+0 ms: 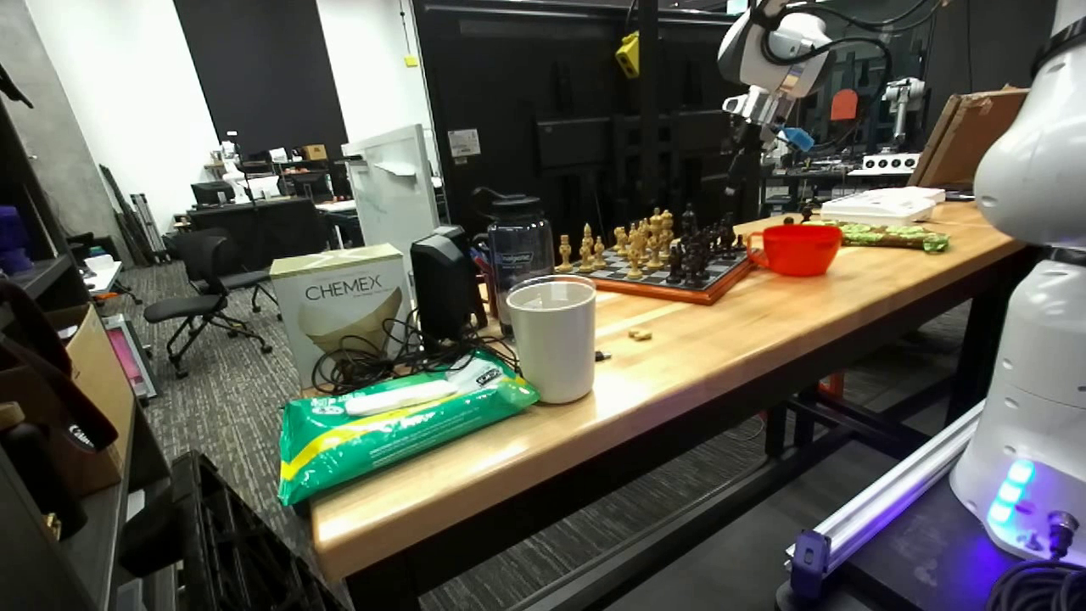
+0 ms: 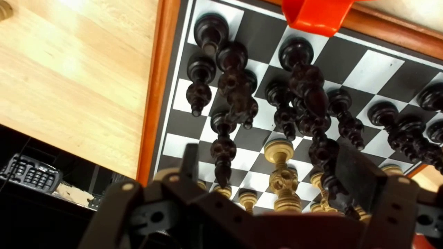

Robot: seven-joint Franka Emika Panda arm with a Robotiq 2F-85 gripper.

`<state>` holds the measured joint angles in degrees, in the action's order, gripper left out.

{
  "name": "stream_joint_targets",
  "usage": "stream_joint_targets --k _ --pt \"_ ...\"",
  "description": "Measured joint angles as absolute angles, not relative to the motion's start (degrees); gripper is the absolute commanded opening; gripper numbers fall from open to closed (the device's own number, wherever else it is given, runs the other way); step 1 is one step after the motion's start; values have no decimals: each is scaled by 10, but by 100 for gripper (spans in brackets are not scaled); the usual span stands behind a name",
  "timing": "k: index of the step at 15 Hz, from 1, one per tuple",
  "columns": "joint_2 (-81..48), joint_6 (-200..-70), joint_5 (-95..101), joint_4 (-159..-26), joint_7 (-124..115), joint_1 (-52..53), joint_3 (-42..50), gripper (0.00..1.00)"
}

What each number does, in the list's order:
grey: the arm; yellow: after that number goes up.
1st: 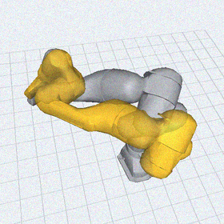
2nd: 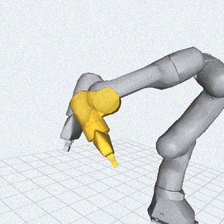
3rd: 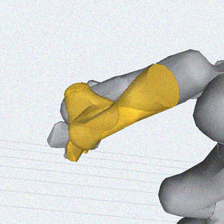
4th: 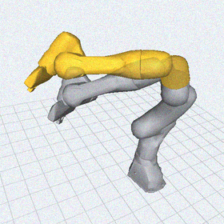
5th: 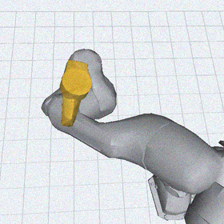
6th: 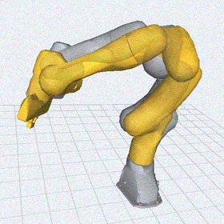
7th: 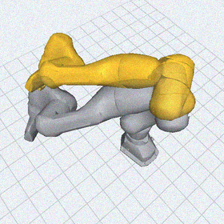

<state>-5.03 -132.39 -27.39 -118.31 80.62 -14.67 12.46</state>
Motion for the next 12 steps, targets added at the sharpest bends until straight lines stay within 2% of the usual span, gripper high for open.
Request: stream_joint_targets --k 12 --pt "-75 -1324 -274 -1175 776 -154 125 100"
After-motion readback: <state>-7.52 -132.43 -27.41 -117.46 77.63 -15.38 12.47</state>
